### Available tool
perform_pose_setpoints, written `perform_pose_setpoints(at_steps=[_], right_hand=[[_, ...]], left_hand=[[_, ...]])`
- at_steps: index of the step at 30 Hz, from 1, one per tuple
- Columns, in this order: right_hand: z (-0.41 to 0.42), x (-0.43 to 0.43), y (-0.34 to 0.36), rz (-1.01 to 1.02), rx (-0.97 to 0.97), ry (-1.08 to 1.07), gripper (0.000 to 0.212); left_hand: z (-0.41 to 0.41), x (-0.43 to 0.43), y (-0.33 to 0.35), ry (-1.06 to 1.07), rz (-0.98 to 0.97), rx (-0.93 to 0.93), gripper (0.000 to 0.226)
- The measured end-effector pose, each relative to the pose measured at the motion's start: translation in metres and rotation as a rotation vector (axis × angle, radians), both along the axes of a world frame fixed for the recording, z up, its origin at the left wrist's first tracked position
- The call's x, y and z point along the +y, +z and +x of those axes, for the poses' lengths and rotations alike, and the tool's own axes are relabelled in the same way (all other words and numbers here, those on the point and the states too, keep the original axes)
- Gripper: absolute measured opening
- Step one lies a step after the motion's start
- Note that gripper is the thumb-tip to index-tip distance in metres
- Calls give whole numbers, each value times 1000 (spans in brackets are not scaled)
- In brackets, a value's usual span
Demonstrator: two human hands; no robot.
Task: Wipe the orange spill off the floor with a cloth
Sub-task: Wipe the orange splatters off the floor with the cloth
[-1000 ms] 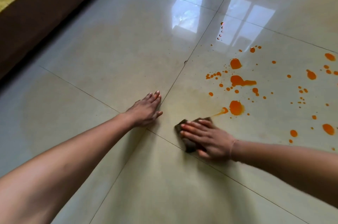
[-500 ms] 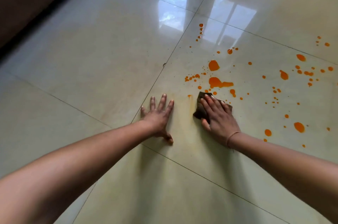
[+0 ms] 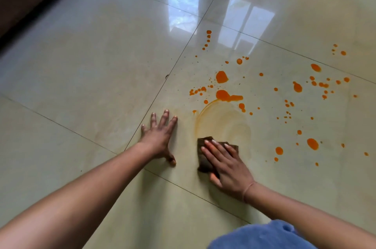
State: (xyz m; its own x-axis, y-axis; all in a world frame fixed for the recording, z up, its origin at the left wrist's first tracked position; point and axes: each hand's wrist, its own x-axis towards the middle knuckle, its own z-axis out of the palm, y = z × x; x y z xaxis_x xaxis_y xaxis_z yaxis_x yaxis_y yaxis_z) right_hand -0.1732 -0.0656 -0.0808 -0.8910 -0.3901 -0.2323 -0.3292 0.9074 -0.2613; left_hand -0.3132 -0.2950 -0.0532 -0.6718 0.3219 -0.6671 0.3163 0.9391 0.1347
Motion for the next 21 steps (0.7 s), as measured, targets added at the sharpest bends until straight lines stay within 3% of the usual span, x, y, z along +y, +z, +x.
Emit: perform_pose_setpoints(at_steps=[1, 5, 8, 11, 13, 15, 17, 21], right_hand=[[-2, 14, -2, 9, 17, -26, 78], [-88, -2, -6, 52, 34, -470, 75], [-64, -46, -9, -5, 53, -212, 75], [-10, -14, -3, -47, 28, -6, 76], [-28, 12, -8, 9, 36, -124, 76], [-75, 8, -7, 26, 25, -375, 75], [-92, -24, -5, 9, 18, -395, 75], [-27, -36, 2, -44, -57, 76, 75]], left_hand=[[0, 0, 0, 3, -2, -1, 149], [0, 3, 1, -4, -32, 6, 151], [1, 1, -2, -5, -31, 28, 150], [4, 1, 2, -8, -37, 18, 148], [4, 2, 5, 4, -34, -1, 146], [2, 3, 8, 13, -41, -13, 144], [-1, 5, 11, 11, -53, -14, 141], [-6, 8, 14, 6, -21, 69, 136]])
